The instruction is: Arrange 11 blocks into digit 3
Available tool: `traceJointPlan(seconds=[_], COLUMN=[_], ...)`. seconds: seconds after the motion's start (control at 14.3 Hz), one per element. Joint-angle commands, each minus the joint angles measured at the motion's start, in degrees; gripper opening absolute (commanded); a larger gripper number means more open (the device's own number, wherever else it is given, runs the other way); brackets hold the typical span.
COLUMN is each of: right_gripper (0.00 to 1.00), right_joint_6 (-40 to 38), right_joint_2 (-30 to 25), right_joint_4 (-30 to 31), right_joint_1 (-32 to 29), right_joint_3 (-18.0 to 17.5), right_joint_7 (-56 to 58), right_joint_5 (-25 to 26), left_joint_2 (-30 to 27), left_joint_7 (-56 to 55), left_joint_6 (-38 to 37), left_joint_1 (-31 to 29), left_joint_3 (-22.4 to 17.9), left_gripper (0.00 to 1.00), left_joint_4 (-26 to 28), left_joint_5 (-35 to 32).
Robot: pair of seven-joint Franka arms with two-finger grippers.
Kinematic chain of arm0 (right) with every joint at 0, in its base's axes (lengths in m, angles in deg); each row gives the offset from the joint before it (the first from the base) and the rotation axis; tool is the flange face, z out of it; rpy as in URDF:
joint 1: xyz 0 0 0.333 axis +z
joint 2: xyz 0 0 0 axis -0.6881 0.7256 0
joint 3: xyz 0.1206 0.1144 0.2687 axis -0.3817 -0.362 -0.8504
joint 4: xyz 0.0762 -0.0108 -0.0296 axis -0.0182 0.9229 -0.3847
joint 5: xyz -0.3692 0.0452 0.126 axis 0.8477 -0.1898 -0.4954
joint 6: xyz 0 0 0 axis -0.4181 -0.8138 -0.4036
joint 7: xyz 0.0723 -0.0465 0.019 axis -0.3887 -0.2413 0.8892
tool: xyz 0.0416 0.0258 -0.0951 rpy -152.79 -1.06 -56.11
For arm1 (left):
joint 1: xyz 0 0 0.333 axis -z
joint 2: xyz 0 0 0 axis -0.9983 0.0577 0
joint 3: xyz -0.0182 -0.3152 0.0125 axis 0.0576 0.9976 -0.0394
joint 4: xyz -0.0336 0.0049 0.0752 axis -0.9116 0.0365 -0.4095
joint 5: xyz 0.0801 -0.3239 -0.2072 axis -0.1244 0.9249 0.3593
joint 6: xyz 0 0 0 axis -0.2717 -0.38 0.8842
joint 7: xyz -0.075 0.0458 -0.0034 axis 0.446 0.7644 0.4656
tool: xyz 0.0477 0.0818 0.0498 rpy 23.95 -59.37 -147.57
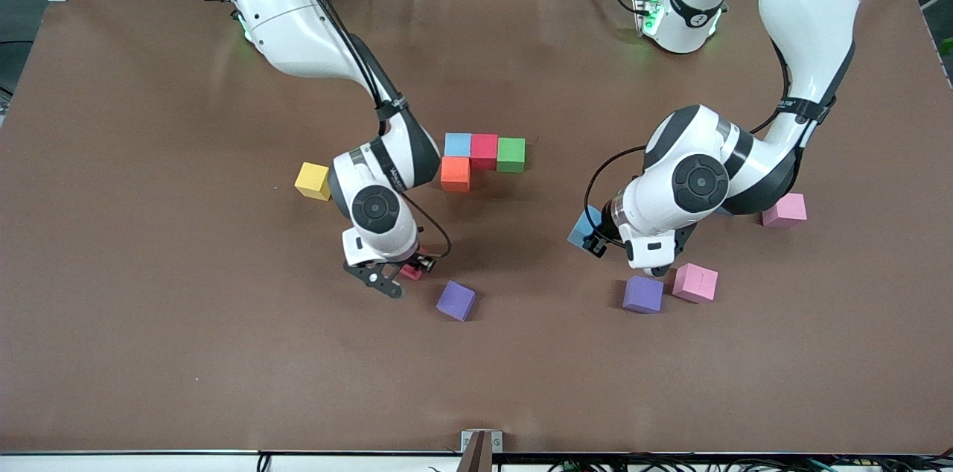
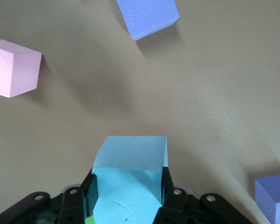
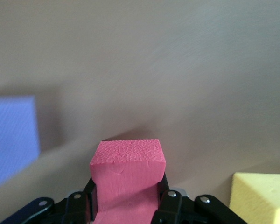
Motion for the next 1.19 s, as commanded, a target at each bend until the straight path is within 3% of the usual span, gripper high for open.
traceJointPlan(seconds=[0.0, 0.28, 0.42, 0.7, 1.12], right_gripper=[0.0, 0.0, 0.0, 0.0, 0.0], right_joint_6=[-1.7, -2.4, -1.8, 1.9, 4.9], right_joint_2=[-2.7, -5.9, -8.5, -10.7, -10.7], right_joint_4=[1.4, 4.6, 7.8, 13.4, 15.2], right_joint_1=[0.9, 3.6, 4.7, 7.2, 9.3], right_joint_3=[-2.2, -2.0, -2.0, -0.7, -0.3], right_joint_7=[11.3, 20.7, 20.5, 17.9, 11.5], right_joint_5=[-1.1, 0.4, 3.1, 3.7, 3.8], left_joint_2=[-0.3, -0.3, -0.3, -0.3, -0.3], left_joint_7=[0.7, 0.7, 0.7, 0.3, 0.5], left_joint_6=[-1.2, -1.2, -1.2, -1.2, -1.2], left_joint_1=[0.2, 0.4, 0.3, 0.4, 0.4], left_joint_3=[0.0, -0.1, -0.1, -0.1, -0.1], left_gripper=[0.17, 0.18, 0.18, 0.18, 0.18], left_joint_4=[-1.1, -0.8, -1.0, -0.9, -1.0], left_joint_5=[0.0, 0.0, -0.1, -2.3, -2.3])
